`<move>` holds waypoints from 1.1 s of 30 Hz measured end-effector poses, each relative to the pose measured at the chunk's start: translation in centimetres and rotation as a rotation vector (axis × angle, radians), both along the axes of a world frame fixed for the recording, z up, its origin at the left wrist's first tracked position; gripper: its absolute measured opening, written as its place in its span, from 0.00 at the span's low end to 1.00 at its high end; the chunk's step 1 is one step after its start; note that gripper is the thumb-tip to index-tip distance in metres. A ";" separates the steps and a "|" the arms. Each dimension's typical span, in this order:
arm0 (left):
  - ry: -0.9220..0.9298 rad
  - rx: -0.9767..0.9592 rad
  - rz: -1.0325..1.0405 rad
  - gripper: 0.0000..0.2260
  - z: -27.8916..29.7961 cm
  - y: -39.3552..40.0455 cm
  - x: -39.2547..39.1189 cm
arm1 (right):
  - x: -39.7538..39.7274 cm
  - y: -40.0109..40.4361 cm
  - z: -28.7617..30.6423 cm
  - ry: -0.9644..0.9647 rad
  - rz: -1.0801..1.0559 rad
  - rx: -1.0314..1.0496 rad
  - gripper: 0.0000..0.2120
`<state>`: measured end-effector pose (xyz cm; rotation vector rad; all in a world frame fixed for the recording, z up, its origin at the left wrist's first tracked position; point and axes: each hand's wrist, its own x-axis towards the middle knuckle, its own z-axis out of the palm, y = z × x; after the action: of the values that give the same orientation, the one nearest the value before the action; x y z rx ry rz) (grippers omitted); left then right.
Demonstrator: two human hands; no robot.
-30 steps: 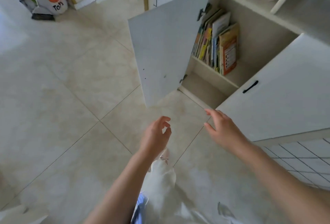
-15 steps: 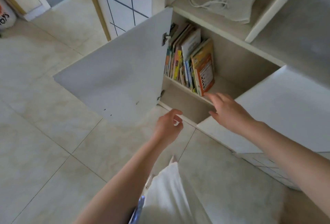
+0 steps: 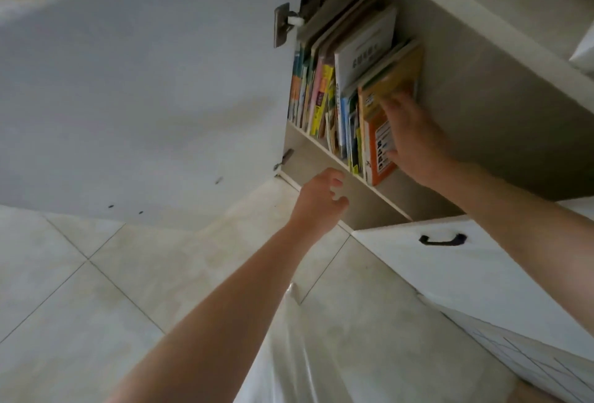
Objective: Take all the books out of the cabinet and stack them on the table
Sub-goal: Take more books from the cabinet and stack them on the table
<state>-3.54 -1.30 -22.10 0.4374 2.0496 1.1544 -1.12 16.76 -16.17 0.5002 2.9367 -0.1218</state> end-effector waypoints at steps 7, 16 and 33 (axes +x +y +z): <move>0.050 0.048 0.113 0.23 -5.1 6.6 -2.6 | -4.7 5.1 -4.4 0.020 0.020 0.135 0.52; 0.300 0.134 0.320 0.20 -8.8 10.8 -3.5 | -7.4 7.1 -6.4 0.018 0.191 0.258 0.45; 0.166 0.318 0.356 0.25 -8.8 12.2 0.2 | -5.5 7.7 -6.3 0.122 0.174 0.332 0.35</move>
<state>-3.38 10.92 -30.92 0.3343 2.1477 1.7233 -6.64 24.44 -22.45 0.2827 3.1168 0.3737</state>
